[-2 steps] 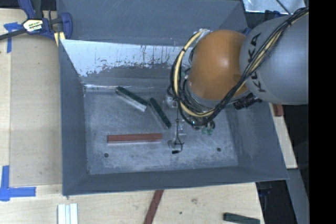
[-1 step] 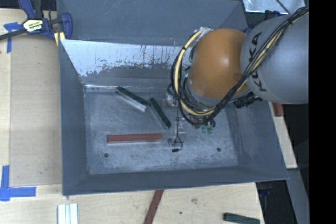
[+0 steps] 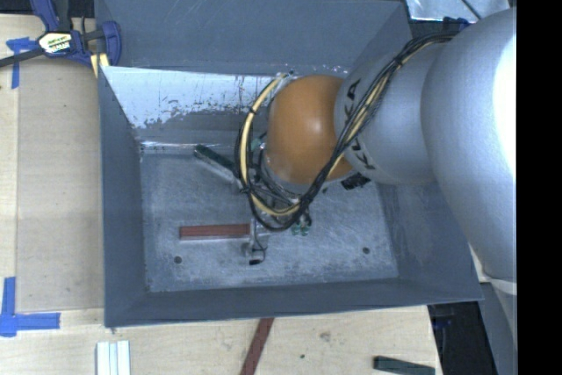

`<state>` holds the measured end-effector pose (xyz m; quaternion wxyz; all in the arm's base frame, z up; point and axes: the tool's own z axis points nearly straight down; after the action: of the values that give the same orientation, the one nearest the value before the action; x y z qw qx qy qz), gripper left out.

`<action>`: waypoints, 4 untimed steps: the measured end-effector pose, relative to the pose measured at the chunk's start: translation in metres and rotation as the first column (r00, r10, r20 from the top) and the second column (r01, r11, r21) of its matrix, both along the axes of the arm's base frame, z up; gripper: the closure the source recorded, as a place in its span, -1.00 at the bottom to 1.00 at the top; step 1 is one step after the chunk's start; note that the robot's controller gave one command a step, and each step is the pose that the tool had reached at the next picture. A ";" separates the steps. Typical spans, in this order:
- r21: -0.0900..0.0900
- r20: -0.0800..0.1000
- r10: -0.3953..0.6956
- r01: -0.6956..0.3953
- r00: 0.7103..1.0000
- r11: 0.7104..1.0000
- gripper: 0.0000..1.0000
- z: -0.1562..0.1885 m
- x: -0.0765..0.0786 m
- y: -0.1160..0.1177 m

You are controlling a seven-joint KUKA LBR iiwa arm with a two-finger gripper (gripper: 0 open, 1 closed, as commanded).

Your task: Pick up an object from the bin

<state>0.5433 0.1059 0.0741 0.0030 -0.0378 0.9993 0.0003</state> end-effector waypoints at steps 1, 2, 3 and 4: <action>-0.001 -0.005 -0.190 0.190 0.982 0.982 -1.00 -0.005 -0.017 0.012; 0.000 -0.002 -0.014 0.014 1.000 1.000 -1.00 0.027 -0.014 0.030; -0.001 -0.005 -0.191 0.191 0.982 0.982 -1.00 -0.005 -0.017 0.013; 0.002 -0.001 -0.121 0.121 0.993 0.993 1.00 -0.003 -0.011 0.043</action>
Offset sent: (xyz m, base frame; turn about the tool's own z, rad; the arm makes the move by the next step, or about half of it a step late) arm -0.0153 0.0310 0.0259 0.0165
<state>0.5324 0.1493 0.0710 0.0026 0.0228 0.9997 0.0012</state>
